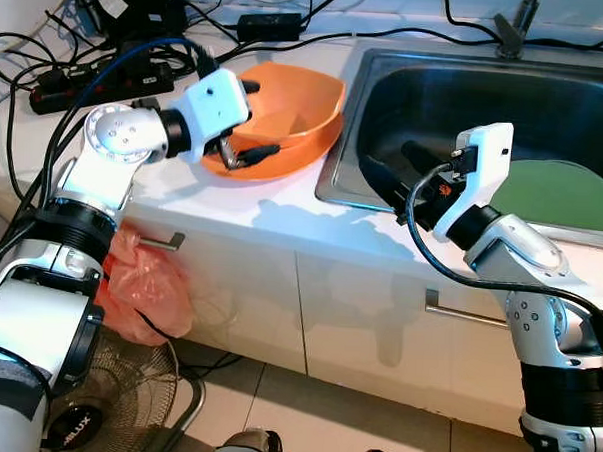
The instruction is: Kitchen organization
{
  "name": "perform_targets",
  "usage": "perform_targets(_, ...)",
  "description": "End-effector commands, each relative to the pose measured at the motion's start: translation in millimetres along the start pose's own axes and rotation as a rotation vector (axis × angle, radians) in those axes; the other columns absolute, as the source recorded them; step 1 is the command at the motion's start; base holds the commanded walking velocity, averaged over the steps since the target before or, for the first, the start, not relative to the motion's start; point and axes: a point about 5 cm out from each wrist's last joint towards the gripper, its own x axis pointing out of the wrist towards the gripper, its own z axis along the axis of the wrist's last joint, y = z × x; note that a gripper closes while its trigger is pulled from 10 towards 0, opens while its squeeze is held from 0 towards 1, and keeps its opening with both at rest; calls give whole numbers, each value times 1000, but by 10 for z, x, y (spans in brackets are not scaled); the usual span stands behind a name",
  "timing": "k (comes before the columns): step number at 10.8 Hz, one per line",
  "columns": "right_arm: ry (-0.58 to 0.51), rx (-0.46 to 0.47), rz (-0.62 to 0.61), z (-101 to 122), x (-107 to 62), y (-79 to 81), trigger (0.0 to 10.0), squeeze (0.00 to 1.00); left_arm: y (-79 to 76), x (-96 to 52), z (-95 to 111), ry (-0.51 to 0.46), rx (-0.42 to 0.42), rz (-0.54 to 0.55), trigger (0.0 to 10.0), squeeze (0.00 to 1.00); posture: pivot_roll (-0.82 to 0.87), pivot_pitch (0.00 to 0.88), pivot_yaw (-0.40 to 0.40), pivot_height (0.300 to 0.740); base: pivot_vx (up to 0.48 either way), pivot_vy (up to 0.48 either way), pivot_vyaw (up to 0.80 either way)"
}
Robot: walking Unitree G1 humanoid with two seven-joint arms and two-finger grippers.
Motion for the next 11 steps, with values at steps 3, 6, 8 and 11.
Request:
perform_targets(3,-8,-2,0,23,16,29,10000,0,10,-19,-132,99,23,-21,10000,0,111,114,121,740,0,0,0)
perform_targets(6,-10,5,-16,16,-27,51,10000,0,136,16,-109,139,31,86,10000,0,100,141,125,740,0,0,0)
perform_targets(8,-17,16,-32,19,-47,62,10000,0,173,75,-73,155,45,131,10000,0,92,157,126,740,0,0,0)
perform_targets(11,-37,28,-59,68,-64,70,10000,0,75,225,-45,174,39,87,10000,0,70,180,129,740,0,0,0)
